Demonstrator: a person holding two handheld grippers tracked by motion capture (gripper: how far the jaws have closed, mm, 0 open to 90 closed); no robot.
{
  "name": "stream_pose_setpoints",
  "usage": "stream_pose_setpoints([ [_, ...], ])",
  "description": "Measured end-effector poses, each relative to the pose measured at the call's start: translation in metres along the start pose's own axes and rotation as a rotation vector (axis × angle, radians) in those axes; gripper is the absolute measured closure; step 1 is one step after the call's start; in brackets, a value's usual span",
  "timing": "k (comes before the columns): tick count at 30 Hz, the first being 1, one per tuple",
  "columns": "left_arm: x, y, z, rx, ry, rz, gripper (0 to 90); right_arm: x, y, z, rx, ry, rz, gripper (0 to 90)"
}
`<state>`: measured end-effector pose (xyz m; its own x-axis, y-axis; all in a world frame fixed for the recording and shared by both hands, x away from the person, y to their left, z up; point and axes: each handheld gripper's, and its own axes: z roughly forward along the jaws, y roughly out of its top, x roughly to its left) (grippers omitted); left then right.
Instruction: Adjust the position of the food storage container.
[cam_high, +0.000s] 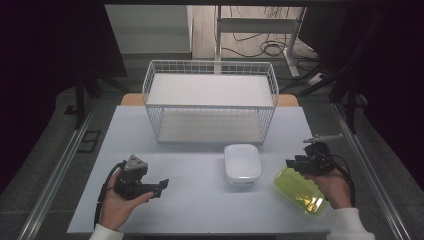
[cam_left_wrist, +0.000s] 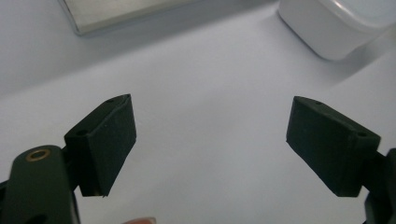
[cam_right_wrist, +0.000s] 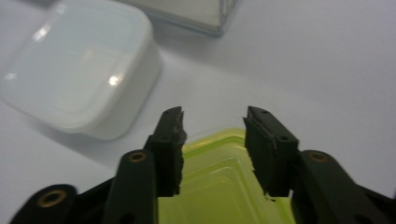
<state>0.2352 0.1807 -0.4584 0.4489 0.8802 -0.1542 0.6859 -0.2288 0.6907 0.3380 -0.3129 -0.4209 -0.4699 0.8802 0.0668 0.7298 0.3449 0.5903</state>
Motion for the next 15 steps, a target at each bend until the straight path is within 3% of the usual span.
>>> stream_pose_setpoints([
  [3,0.001,0.0,-0.002,-0.003,0.005,-0.003,16.0,-0.017,0.006,0.011,0.044,-0.028,0.019,72.6],
  [7,0.001,0.0,-0.002,-0.005,0.011,-0.009,16.0,-0.032,0.017,0.016,0.1,-0.051,0.001,84.5],
  [15,0.001,-0.004,0.001,0.006,0.015,-0.006,16.0,-0.037,0.02,0.031,0.196,-0.054,-0.052,89.1],
])
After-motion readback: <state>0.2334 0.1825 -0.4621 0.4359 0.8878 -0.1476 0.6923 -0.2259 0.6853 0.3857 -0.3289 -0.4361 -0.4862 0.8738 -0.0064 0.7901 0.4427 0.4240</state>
